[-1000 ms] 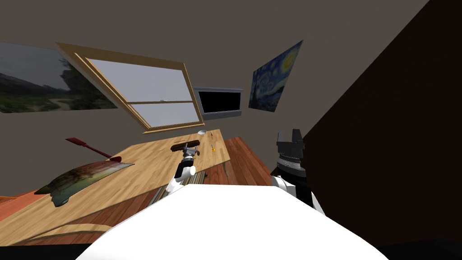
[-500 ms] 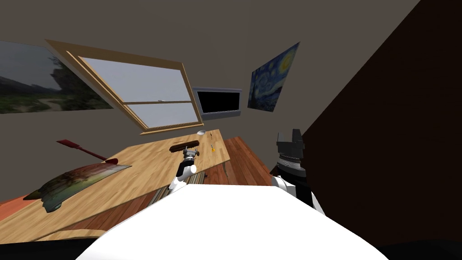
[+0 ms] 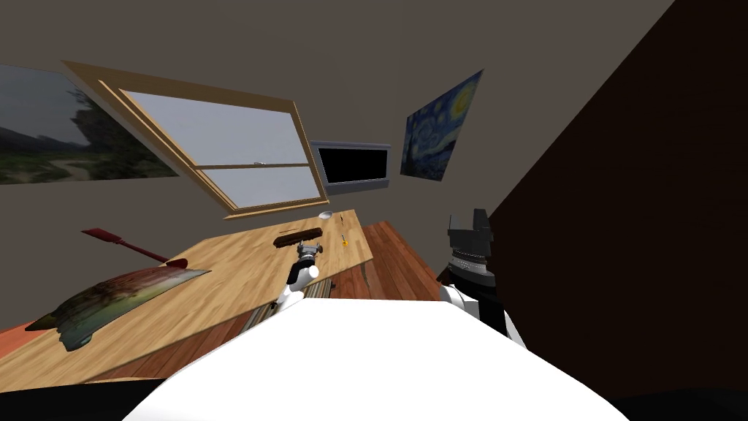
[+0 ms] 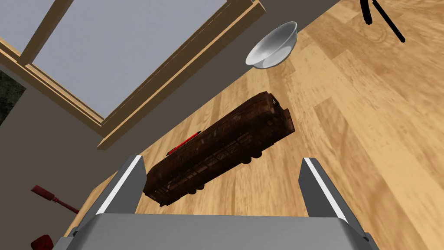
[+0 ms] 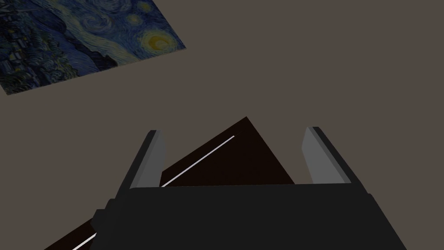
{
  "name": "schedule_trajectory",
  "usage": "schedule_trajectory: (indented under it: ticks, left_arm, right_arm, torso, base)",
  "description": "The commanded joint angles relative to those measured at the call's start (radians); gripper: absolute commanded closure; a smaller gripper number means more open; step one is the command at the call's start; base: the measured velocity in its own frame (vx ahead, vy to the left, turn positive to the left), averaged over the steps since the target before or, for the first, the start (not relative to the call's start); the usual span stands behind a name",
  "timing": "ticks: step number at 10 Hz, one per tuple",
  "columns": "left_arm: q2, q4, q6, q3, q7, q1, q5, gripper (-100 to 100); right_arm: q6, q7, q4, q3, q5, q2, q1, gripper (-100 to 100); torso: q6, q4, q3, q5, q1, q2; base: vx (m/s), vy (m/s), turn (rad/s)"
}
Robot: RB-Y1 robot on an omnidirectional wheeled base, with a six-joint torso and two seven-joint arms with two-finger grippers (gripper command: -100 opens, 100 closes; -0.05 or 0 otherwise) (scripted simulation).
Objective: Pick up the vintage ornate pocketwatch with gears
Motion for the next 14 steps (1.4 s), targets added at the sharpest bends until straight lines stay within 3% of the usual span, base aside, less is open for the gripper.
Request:
schedule_trajectory:
  ticks: [1, 2, 3, 5, 6, 7, 8, 9, 14]
  left_arm:
    - [-0.001, 0.05, 0.013, 0.023, 0.019, -0.041, 0.032, -100]
    - [-0.001, 0.077, 0.013, 0.023, 0.019, -0.041, 0.032, -100]
    - [-0.005, 0.108, 0.028, 0.044, 0.033, -0.073, 0.059, -100]
    - [-0.005, 0.137, 0.028, 0.044, 0.033, -0.073, 0.059, -100]
    - [-0.009, 0.174, 0.044, 0.064, 0.045, -0.105, 0.085, -100]
    - [-0.009, 0.191, 0.044, 0.064, 0.045, -0.105, 0.085, -100]
    - [-0.014, 0.229, 0.059, 0.083, 0.057, -0.136, 0.11, -100]
    - [-0.014, 0.243, 0.059, 0.083, 0.057, -0.136, 0.11, -100]
    - [-0.023, 0.366, 0.102, 0.135, 0.086, -0.222, 0.178, -100]
  right_arm:
    - [0.0, 0.0, 0.0, 0.0, 0.0, 0.0, 0.0, 0]
    - [0.0, 0.0, 0.0, 0.0, 0.0, 0.0, 0.0, 0]
    - [0.0, 0.0, 0.0, 0.0, 0.0, 0.0, 0.0, 0]
    - [0.0, 0.0, 0.0, 0.0, 0.0, 0.0, 0.0, 0]
    - [0.0, 0.0, 0.0, 0.0, 0.0, 0.0, 0.0, 0]
    - [0.0, 0.0, 0.0, 0.0, 0.0, 0.0, 0.0, 0]
    - [0.0, 0.0, 0.0, 0.0, 0.0, 0.0, 0.0, 0]
    - [0.0, 0.0, 0.0, 0.0, 0.0, 0.0, 0.0, 0]
    - [0.0, 0.0, 0.0, 0.0, 0.0, 0.0, 0.0, 0]
  torso:
    - [0.0, 0.0, 0.0, 0.0, 0.0, 0.0]
    - [0.0, 0.0, 0.0, 0.0, 0.0, 0.0]
    - [0.0, 0.0, 0.0, 0.0, 0.001, 0.0]
    - [0.0, 0.0, 0.0, 0.0, 0.001, 0.0]
    - [0.0, 0.0, 0.0, 0.0, 0.0, 0.0]
    - [0.0, 0.0, 0.0, 0.0, 0.0, 0.0]
    - [0.0, 0.0, 0.0, 0.0, 0.0, 0.0]
    - [0.0, 0.0, 0.0, 0.0, 0.001, 0.0]
    - [0.0, 0.0, 0.0, 0.0, 0.001, 0.0]
  base:
    - [-0.002, 0.032, -0.029]
    - [-0.002, 0.031, -0.021]
    - [-0.003, 0.037, -0.024]
    - [0.004, 0.025, -0.008]
    - [-0.001, 0.025, -0.016]
    - [-0.002, 0.029, -0.018]
    - [0.005, 0.035, -0.017]
    - [0.002, 0.037, -0.013]
    - [-0.001, 0.043, -0.01]
